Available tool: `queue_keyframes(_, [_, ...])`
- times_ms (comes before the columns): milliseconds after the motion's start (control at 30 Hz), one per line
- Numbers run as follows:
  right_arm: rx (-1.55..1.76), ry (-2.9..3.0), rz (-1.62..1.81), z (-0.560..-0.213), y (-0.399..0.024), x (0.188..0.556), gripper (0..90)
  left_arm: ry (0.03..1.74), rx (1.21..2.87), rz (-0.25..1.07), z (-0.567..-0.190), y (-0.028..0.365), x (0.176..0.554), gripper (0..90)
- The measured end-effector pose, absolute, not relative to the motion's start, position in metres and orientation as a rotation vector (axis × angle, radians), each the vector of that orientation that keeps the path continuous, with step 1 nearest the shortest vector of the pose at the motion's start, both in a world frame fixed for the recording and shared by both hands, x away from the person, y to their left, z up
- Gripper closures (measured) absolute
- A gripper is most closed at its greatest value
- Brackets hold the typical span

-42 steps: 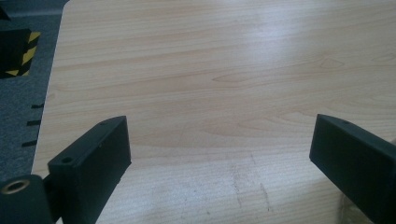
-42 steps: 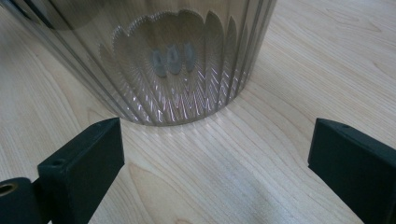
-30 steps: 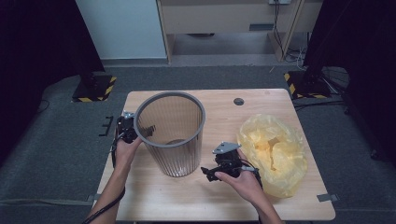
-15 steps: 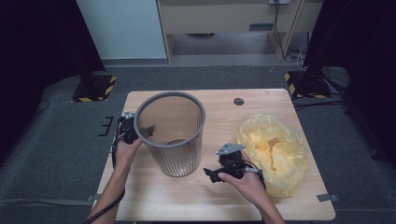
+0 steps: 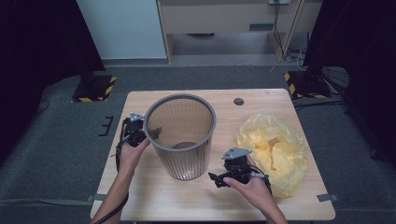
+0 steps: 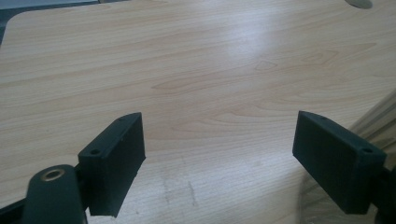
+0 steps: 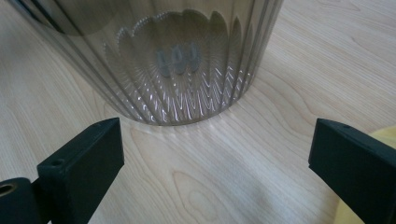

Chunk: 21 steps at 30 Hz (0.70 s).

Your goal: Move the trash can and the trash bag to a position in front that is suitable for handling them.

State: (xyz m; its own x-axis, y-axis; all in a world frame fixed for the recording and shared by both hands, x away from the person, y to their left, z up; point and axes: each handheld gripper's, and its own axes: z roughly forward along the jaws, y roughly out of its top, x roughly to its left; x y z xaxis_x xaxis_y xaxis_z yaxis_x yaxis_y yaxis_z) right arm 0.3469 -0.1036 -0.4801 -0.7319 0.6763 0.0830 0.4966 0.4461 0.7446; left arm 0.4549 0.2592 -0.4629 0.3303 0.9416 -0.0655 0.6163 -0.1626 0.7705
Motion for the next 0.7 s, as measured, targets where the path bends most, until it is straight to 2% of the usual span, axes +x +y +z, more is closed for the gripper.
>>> queue_keyframes(467, [1.053, 2.478, 1.134, -0.485, -0.12, 0.336, 3.4, 1.34, 1.86, 0.532, -0.464, 0.238, 0.445, 15.3])
queue_keyframes(600, [1.061, 2.465, 1.137, -0.482, -0.122, 0.333, 3.6, 1.349, 1.863, 0.519, -0.467, 0.246, 0.442, 6.8])
queue_keyframes(700, [1.051, 2.461, 1.129, -0.48, -0.124, 0.332, 3.7, 1.363, 1.887, 0.542, -0.467, 0.249, 0.437, 7.2])
